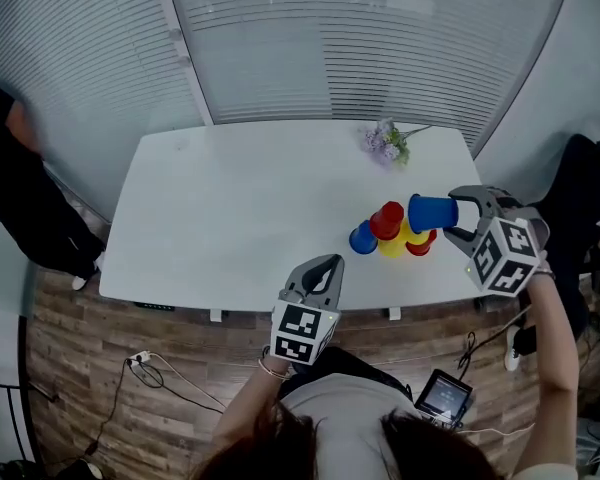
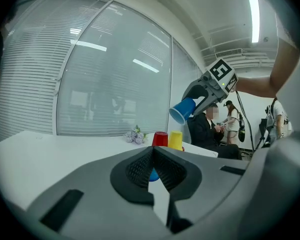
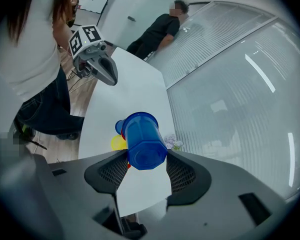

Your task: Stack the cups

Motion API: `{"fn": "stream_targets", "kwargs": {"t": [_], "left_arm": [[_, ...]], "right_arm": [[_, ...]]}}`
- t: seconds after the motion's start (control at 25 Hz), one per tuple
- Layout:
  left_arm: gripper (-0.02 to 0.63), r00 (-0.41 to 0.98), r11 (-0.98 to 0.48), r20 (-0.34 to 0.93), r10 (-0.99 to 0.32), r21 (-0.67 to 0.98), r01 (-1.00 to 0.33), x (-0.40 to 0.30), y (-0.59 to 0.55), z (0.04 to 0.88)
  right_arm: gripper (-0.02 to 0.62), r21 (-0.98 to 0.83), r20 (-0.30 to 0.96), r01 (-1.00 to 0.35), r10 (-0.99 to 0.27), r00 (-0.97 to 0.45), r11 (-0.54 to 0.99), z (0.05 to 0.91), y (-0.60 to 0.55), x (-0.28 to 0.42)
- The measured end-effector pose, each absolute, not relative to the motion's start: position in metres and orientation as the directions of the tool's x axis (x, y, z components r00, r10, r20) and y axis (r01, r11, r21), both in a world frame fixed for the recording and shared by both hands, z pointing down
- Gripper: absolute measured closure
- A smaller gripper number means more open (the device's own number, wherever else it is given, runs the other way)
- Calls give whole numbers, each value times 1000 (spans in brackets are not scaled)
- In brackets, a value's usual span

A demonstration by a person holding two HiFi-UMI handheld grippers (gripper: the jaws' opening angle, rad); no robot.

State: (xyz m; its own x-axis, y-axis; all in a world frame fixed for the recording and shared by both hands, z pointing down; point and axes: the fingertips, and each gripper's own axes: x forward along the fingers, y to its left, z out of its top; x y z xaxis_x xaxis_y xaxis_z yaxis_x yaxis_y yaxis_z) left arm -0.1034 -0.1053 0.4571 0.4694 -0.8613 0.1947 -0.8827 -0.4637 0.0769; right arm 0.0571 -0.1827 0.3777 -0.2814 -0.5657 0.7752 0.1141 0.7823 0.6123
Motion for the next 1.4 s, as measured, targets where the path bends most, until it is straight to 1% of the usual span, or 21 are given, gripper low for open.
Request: {"fn": "stream_targets", "kwargs": {"t": [0.2, 0.52, 0.88, 1.08, 1.4], "left_arm": [[588, 499, -492, 205, -842, 88, -866, -96, -102, 462], [588, 530, -516, 218, -819, 124, -848, -94, -100, 466], [588, 536, -516, 228, -813, 143, -844, -101, -102, 470], [588, 527, -505, 230, -818, 153, -850, -112, -103, 470], [588, 527, -500, 235, -817, 166, -850, -119, -104, 473]], "right_arm": [[328, 592, 805, 209, -555, -211, 778, 375, -192, 59], [328, 523, 836, 403, -545, -68, 751, 377, -207, 54], [328, 428, 837, 579, -545, 35, 694, 394, -221, 44], [328, 378, 837, 632, -542, 79, 676, 400, -224, 41], [327, 338, 843, 661, -527, 103, 670, 409, -225, 37]]}}
